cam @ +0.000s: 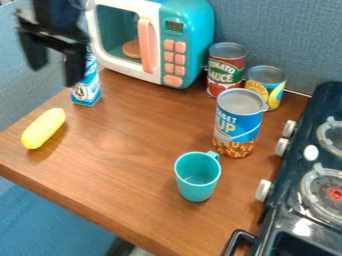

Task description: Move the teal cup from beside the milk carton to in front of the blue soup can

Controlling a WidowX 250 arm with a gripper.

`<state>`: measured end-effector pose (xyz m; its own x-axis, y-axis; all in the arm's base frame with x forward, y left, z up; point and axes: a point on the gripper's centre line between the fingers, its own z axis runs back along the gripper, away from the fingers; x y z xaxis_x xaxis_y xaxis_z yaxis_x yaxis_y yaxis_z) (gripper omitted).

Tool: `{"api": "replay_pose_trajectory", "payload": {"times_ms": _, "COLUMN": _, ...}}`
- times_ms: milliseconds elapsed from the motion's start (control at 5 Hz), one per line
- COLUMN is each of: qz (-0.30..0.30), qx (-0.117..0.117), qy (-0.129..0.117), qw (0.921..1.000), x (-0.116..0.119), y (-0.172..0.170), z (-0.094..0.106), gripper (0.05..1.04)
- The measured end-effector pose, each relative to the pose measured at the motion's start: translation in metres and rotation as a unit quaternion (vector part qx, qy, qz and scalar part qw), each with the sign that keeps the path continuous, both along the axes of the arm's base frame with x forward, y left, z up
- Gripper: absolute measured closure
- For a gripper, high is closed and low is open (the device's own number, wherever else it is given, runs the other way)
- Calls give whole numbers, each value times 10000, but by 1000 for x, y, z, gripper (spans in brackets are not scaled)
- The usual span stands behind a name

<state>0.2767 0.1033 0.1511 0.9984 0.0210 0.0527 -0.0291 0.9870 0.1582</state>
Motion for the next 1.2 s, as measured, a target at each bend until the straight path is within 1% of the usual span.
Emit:
{"api": "replay_pose_trajectory", "payload": {"times_ms": 200, "qz": -224, "qx": -165, "qy": 138, "qw": 9995, "x": 21, "y": 43, "z": -21, "gripper": 77}}
{"api": "replay_pose_trajectory", "payload": {"times_ms": 400, "qz": -71, "qx": -141, "qy": 361, "qw": 9992, "x": 26, "y": 54, "z": -28, "gripper": 77}}
{"api": "replay_pose_trajectory", "payload": {"times_ms": 600, "qz": -32, "qx": -146, "qy": 403, "qw": 9991, "x": 25, "y": 54, "z": -29, "gripper": 77}}
{"api": "replay_pose_trajectory", "payload": {"times_ms": 1200, "qz": -35, "qx": -136, "qy": 399, "qw": 9991, "x": 25, "y": 54, "z": -29, "gripper": 77}}
